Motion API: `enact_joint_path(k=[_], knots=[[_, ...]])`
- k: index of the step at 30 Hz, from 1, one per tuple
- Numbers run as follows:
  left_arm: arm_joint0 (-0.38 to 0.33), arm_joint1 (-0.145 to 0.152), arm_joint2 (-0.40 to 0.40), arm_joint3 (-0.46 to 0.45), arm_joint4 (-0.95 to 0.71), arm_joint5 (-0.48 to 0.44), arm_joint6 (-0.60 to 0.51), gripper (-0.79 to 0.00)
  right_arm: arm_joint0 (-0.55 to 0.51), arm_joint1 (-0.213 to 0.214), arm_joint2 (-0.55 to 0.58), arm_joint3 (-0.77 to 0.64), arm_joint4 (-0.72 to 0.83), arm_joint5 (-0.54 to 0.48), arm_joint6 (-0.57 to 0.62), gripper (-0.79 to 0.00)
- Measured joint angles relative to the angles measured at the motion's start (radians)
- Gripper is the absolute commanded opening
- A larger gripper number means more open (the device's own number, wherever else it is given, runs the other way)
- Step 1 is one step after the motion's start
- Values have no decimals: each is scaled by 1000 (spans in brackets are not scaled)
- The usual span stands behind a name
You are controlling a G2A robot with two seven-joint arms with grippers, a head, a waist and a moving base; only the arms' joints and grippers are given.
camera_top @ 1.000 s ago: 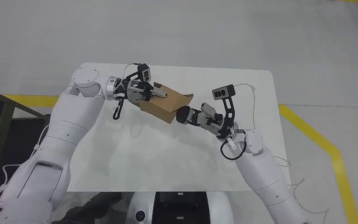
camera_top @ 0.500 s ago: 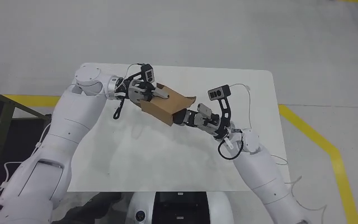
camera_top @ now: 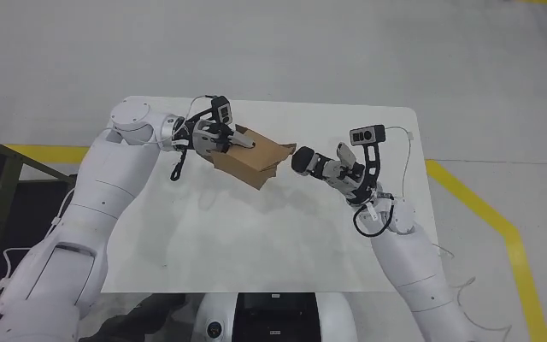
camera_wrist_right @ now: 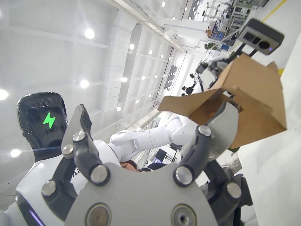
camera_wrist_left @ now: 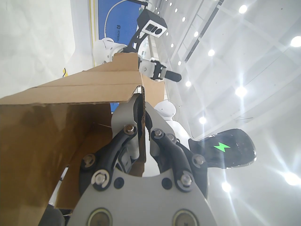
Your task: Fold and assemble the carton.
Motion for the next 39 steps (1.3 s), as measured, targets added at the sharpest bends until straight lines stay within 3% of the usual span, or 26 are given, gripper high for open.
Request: enact_joint_path(k=[10,18,27,39], knots=[[22,18,10,-44,-30,16,0,-785,53,-1,29,88,15,29,-50,0],[14,32,20,-43,-51,12,0,-785,79,-10,-13,116,78,80,26,0],[-7,28,30,-14,-39,-11,1,-785,58,-16,-64,69,121,131,123,0],[-6,23,23,-17,-22,-32,29,-785,63,-28,-107,68,117,128,105,0]])
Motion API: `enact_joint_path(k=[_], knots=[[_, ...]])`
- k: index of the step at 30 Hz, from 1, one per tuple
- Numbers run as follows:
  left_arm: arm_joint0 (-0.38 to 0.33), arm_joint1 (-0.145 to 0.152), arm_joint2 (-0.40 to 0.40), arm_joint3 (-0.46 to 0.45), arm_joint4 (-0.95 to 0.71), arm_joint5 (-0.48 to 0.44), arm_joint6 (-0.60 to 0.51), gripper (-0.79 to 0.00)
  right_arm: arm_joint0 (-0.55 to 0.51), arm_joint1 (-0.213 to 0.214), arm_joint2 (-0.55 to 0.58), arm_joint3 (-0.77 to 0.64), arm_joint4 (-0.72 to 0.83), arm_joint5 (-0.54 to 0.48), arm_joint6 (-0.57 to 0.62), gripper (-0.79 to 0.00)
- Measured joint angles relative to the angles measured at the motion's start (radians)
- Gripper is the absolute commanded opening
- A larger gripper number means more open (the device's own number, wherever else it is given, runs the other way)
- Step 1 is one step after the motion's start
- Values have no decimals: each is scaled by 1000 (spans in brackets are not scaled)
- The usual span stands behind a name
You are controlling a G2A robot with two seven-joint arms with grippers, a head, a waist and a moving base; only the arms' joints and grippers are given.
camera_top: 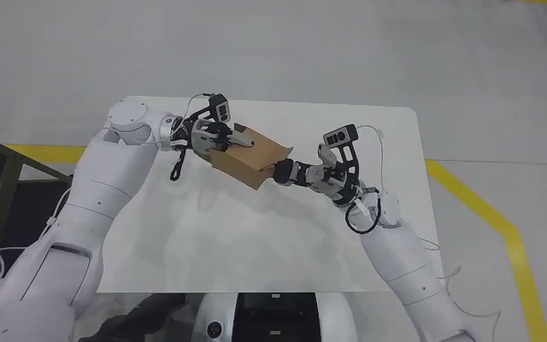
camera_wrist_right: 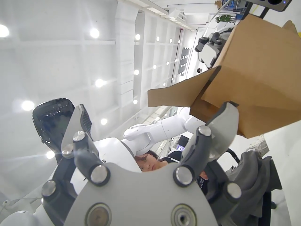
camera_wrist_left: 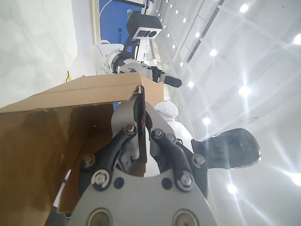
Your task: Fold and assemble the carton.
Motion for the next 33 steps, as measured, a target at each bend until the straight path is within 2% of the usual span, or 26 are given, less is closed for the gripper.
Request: enact_joint_path(k=[15,33], knots=[[17,1,-21,-27,3,3,-1,-785,0,-9,-11,-9,-82,-71,-81,0],[30,-1,-33,-46,26,0,32,-785,-17,-12,-17,-59,-130,-96,-117,0]])
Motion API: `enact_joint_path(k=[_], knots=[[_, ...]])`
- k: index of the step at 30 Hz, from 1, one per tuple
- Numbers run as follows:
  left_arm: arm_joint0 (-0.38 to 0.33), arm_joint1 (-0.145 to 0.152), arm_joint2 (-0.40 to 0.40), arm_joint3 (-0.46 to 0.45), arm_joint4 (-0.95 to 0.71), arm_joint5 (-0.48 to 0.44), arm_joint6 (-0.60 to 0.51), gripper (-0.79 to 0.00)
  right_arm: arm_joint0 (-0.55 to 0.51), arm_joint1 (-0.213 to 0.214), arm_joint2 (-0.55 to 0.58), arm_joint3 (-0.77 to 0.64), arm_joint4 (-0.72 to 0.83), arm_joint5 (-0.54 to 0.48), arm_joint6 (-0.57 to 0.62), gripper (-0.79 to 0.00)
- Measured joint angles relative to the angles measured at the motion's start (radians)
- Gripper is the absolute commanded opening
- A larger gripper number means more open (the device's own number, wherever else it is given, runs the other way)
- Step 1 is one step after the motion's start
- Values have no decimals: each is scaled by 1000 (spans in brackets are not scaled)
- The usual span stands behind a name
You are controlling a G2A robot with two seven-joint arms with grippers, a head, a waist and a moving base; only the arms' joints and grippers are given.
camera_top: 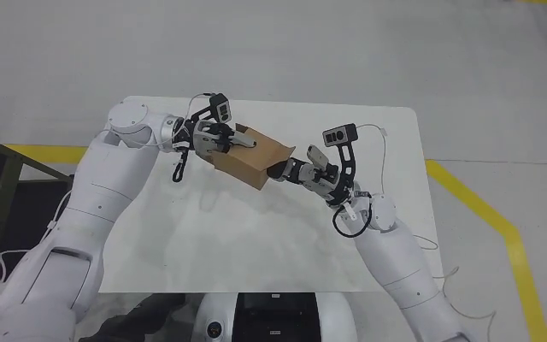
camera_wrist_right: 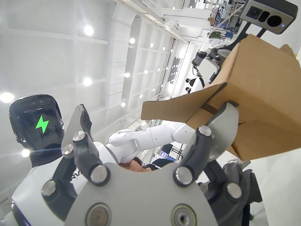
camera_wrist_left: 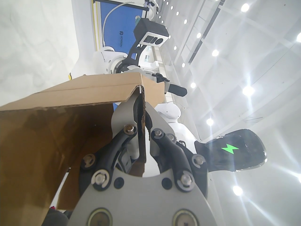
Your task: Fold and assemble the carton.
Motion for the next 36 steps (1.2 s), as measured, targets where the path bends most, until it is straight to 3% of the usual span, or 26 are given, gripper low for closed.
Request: enact_joint_path(k=[15,28,36], knots=[[5,-4,-6,-1,9,0,16,-785,-9,-5,-20,0,0,-11,14,0],[10,-3,-22,20,13,-6,21,-785,-77,18,86,-88,11,-27,36,0],[17,-2,-34,5,6,-5,9,-785,-50,16,84,-34,24,19,1,0]])
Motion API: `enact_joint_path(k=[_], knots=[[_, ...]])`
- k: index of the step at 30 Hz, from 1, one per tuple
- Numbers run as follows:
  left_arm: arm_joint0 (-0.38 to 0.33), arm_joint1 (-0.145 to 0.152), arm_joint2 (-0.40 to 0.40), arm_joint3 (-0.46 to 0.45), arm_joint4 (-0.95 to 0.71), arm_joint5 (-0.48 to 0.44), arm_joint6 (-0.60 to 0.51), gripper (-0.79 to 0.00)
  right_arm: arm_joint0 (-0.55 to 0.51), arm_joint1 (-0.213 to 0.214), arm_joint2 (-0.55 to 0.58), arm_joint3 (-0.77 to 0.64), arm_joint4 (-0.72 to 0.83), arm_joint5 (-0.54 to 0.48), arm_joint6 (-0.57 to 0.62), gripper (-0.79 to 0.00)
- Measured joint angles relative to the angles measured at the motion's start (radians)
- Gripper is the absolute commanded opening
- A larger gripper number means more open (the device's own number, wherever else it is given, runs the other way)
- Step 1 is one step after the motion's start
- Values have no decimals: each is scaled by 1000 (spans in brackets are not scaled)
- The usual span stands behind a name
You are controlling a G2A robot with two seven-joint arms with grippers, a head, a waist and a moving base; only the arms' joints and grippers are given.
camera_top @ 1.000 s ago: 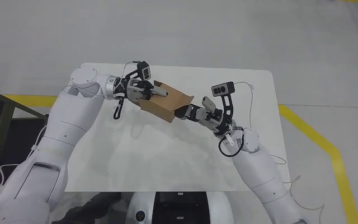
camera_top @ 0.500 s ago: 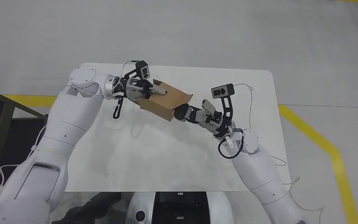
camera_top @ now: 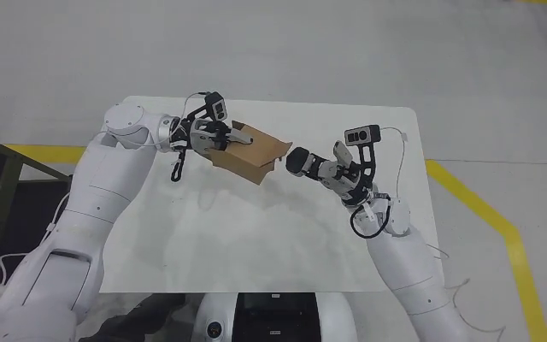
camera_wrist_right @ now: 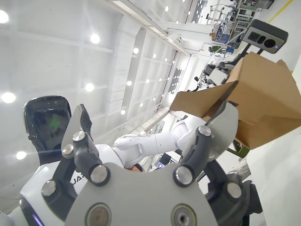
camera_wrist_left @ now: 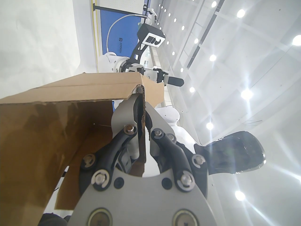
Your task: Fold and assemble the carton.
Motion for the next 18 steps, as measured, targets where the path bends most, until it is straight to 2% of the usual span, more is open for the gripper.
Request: enact_joint_path(k=[18], knots=[[12,-2,-4,-26,19,-5,17,-785,52,-22,-98,53,-5,15,1,0]])
